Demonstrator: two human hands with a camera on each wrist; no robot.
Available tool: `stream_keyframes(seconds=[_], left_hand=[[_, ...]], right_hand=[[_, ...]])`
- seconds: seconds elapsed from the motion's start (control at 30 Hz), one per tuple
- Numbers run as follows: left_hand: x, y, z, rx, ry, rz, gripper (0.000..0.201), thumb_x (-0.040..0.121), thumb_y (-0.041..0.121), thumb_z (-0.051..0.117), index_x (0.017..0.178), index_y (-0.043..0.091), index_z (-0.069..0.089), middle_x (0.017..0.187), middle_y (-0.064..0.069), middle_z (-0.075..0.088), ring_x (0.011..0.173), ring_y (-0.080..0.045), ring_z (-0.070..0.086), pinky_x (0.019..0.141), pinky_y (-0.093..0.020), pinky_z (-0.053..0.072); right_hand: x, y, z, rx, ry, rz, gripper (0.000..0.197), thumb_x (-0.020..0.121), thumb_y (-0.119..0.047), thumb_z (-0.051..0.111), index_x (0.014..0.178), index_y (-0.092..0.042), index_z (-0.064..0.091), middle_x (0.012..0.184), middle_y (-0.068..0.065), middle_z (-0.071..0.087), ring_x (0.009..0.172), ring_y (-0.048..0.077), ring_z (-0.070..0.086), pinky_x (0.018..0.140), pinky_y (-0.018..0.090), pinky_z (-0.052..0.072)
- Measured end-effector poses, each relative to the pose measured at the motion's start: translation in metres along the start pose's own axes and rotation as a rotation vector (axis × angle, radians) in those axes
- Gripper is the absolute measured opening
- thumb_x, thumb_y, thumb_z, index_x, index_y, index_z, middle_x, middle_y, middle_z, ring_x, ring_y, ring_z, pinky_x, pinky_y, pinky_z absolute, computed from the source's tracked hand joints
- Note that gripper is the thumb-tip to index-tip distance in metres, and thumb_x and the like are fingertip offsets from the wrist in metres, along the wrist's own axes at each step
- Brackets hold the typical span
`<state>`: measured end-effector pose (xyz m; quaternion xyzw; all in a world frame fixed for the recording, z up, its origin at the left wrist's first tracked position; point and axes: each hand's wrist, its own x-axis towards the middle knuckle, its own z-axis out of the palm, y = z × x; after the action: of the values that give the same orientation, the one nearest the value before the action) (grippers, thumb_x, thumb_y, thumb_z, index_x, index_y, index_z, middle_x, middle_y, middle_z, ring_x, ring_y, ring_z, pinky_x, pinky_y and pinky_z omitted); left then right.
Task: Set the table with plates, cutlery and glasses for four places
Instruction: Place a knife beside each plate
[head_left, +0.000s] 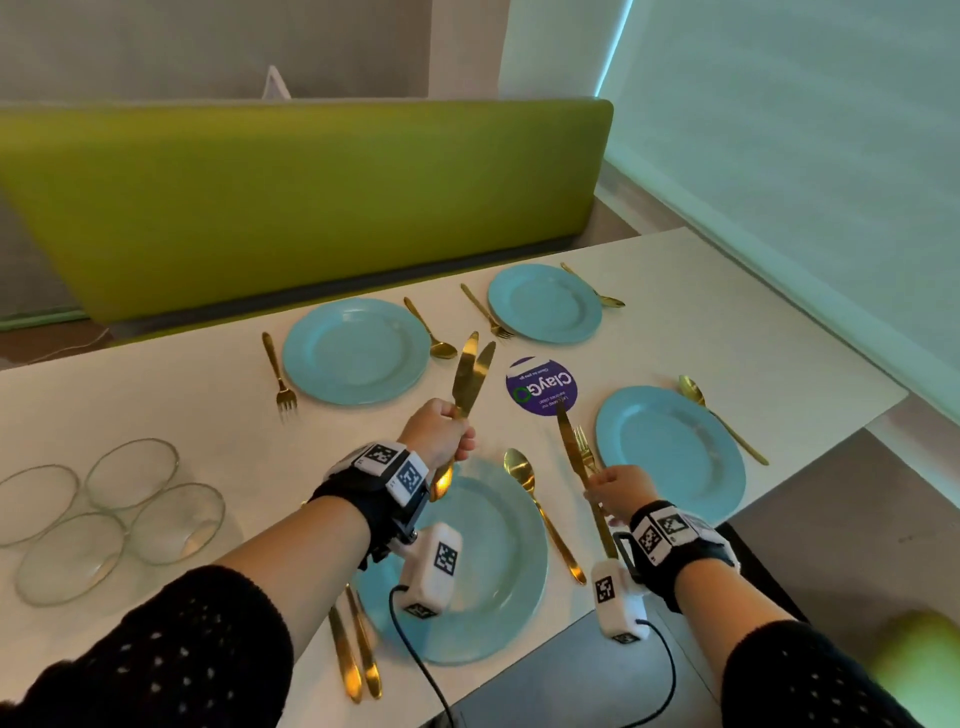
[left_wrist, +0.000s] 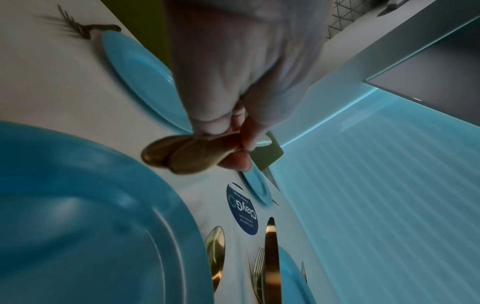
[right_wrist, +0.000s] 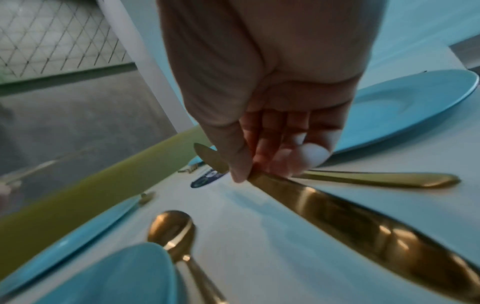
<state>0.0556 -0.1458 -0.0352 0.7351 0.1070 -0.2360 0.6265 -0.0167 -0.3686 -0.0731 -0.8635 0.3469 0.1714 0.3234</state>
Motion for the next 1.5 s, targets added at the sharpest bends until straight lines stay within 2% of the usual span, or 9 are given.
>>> stream_keyframes(seconds=[0.03,0.1,0.2,0.27,0.53,0.93,1.23,1.4,1.5], left_hand=[[0.003,0.0,0.004,0.004,0.011,-0.001,0.011,0.092,0.0,0.043,0.098,0.008,0.047,0.07,-0.006,0.056,0.059,-0.016,0.052,0.057,-0.024,0.045],[0.006,0.001,0.011,0.006,0.029,-0.005,0.012,0.091,-0.001,0.045,0.098,0.009,0.048,0.069,-0.007,0.056,0.059,-0.017,0.052,0.06,-0.027,0.048],[0.01,0.001,0.022,0.009,0.038,-0.027,0.009,0.091,0.003,0.048,0.097,0.01,0.05,0.07,-0.005,0.056,0.061,-0.018,0.057,0.075,-0.036,0.053],[0.011,0.0,0.028,0.024,0.045,-0.043,0.007,0.092,0.005,0.049,0.096,0.011,0.05,0.071,-0.005,0.057,0.063,-0.018,0.058,0.083,-0.037,0.054],[0.012,-0.001,0.045,0.07,0.038,-0.06,0.008,0.094,0.008,0.051,0.102,0.01,0.053,0.074,-0.005,0.062,0.067,-0.018,0.061,0.09,-0.037,0.055],[0.014,0.004,0.053,0.109,0.031,-0.06,0.007,0.095,0.014,0.051,0.102,0.014,0.052,0.079,-0.004,0.064,0.074,-0.017,0.063,0.086,-0.031,0.054],[0.018,0.005,0.057,0.095,0.006,-0.069,0.006,0.094,0.012,0.053,0.1,0.013,0.052,0.079,-0.006,0.065,0.077,-0.02,0.063,0.093,-0.038,0.054],[0.02,0.005,0.051,0.067,0.028,-0.064,0.007,0.094,0.01,0.052,0.1,0.011,0.053,0.079,-0.005,0.063,0.077,-0.02,0.063,0.09,-0.035,0.056],[0.019,0.003,0.043,0.058,0.026,-0.049,0.004,0.096,0.011,0.049,0.096,0.01,0.053,0.077,-0.007,0.063,0.075,-0.022,0.063,0.087,-0.037,0.056]], right_hand=[[0.003,0.003,0.001,-0.053,0.004,-0.008,0.007,0.085,-0.014,0.063,0.08,-0.01,0.064,0.08,0.008,0.061,0.076,0.023,0.058,0.08,0.036,0.055],[0.01,0.008,0.004,-0.152,0.011,-0.031,0.014,0.084,-0.02,0.064,0.091,-0.008,0.068,0.093,0.01,0.066,0.086,0.021,0.058,0.089,0.037,0.054],[0.017,0.014,0.008,-0.221,0.038,-0.062,0.023,0.086,-0.023,0.062,0.102,-0.008,0.071,0.109,0.008,0.068,0.099,0.021,0.062,0.094,0.033,0.051],[0.02,0.017,0.01,-0.24,0.047,-0.075,0.025,0.087,-0.021,0.059,0.105,-0.009,0.071,0.112,0.007,0.068,0.106,0.022,0.062,0.094,0.032,0.051],[0.027,0.026,0.017,-0.156,0.148,-0.011,0.017,0.086,-0.02,0.057,0.089,-0.012,0.072,0.089,0.006,0.069,0.081,0.021,0.064,0.074,0.03,0.055],[0.034,0.025,0.014,-0.21,0.168,0.01,0.017,0.088,-0.023,0.056,0.091,-0.014,0.07,0.087,0.004,0.068,0.077,0.02,0.064,0.072,0.029,0.055],[0.028,0.023,0.009,-0.205,0.149,-0.009,0.018,0.088,-0.023,0.055,0.091,-0.012,0.07,0.085,0.004,0.067,0.078,0.02,0.064,0.077,0.031,0.057],[0.009,0.001,-0.002,-0.157,0.149,-0.131,0.023,0.086,-0.034,0.062,0.096,-0.015,0.069,0.086,-0.001,0.063,0.08,0.017,0.058,0.075,0.029,0.051],[-0.01,-0.024,0.0,-0.168,0.153,-0.284,0.026,0.086,-0.037,0.061,0.102,-0.019,0.069,0.101,0.001,0.069,0.093,0.019,0.063,0.083,0.03,0.052]])
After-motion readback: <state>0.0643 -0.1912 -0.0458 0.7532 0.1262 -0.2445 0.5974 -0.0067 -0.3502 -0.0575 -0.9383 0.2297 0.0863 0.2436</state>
